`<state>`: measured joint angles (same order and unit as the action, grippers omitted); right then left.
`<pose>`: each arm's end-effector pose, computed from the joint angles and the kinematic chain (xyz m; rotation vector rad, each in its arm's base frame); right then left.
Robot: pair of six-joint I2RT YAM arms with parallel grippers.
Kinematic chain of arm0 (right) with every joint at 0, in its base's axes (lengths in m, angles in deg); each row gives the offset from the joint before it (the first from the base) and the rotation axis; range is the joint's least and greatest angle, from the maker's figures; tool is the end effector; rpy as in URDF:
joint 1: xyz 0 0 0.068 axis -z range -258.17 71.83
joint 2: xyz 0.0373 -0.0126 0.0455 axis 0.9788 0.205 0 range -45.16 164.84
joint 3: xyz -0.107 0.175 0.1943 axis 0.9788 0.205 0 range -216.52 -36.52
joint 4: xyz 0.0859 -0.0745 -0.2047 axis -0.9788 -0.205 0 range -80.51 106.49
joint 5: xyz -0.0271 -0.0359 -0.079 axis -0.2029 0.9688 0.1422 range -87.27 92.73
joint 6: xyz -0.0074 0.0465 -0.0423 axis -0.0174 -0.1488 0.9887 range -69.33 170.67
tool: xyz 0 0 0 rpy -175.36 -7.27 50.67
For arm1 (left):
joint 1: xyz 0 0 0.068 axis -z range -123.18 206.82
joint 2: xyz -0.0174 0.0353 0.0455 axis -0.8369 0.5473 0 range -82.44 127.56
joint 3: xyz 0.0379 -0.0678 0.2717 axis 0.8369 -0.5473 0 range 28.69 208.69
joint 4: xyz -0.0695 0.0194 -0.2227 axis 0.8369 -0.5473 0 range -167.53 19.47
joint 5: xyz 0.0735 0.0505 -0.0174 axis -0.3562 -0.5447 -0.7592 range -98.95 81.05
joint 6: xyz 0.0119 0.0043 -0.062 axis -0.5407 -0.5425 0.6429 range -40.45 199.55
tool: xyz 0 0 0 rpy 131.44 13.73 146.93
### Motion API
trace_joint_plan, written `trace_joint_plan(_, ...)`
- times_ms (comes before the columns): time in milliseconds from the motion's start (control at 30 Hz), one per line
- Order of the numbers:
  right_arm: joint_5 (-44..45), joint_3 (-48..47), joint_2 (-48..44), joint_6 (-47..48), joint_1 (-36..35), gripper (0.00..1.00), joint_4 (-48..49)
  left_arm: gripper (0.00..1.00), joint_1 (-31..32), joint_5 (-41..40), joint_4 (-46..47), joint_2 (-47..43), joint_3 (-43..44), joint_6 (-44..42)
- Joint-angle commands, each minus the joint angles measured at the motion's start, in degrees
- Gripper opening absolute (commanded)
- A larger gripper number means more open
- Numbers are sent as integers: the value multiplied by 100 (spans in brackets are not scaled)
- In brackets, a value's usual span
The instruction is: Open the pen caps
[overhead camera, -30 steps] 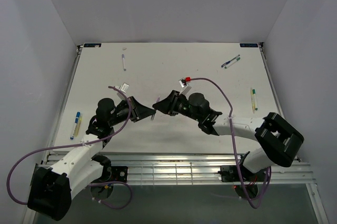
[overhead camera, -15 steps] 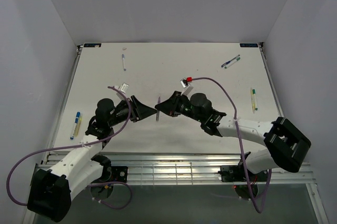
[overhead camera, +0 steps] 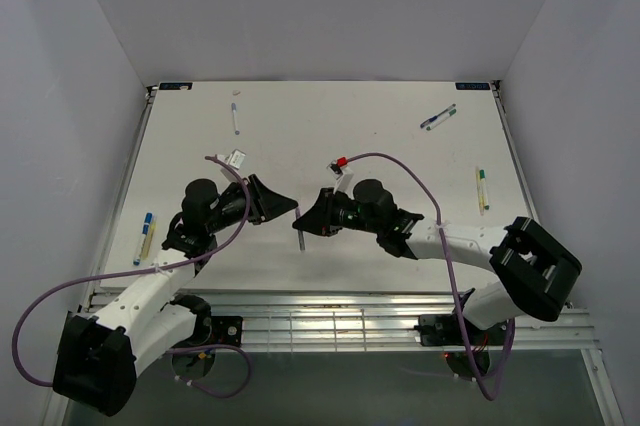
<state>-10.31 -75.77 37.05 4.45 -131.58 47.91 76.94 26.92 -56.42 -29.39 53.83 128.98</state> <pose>0.1703 0.2477 0.2576 -0.3123 1.9893 1.3981 0.1629 -0.0901 0.2576 -0.0145 2.0067 -1.3870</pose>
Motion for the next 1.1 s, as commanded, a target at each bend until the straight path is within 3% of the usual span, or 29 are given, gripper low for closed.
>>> trace_joint_plan(0,-366,-250,75,-45,-56,8,435,53,27,24,4,-59,184,-162)
trace_joint_plan(533,-595,-338,172,-274,-73,8,743,46,27,60,66,108,175,-171)
trace_joint_plan(767,-560,-426,233,-248,-73,8,734,28,27,121,83,161,192,-109)
trace_joint_plan(833,-533,-496,260,-213,-82,8,620,16,27,121,83,161,192,-91)
trace_joint_plan(933,-481,-497,260,-125,-73,20,462,2,27,112,83,170,201,-65)
trace_joint_plan(1067,-489,-304,190,-107,-73,35,488,0,27,60,83,187,210,-12)
